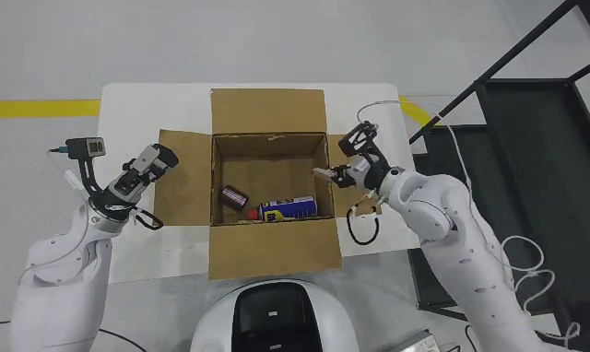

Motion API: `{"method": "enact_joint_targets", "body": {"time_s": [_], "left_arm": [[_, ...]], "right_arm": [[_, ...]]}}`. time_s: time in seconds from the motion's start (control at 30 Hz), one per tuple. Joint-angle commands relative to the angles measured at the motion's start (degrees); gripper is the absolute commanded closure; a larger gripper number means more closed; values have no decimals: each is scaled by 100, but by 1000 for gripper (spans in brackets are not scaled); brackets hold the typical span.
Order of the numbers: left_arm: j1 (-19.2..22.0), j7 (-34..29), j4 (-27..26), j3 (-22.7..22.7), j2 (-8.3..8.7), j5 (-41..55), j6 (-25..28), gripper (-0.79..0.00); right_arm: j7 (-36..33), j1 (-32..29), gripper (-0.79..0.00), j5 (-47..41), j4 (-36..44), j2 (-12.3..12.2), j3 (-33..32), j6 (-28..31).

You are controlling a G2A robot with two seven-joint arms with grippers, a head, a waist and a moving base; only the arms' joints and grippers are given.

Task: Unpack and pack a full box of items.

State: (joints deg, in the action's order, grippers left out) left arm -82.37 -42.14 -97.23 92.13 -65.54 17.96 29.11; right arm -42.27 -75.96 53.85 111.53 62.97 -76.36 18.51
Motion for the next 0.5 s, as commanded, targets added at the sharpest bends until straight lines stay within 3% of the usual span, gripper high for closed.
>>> {"method": "enact_joint_targets", "body": {"time_s": [0.0,0.2,0.47], "left_arm": [[0,0,0,0,0,0,0,-785],[0,0,0,0,0,0,0,-785],[0,0,0,0,0,0,0,-785]], "right_arm": [[-174,396,-785,32,-176,40,437,169],[-489,1433,-785,-85,-935,229,1604,559],[-493,1524,-785,-129,-1034,251,1690,569]]}}
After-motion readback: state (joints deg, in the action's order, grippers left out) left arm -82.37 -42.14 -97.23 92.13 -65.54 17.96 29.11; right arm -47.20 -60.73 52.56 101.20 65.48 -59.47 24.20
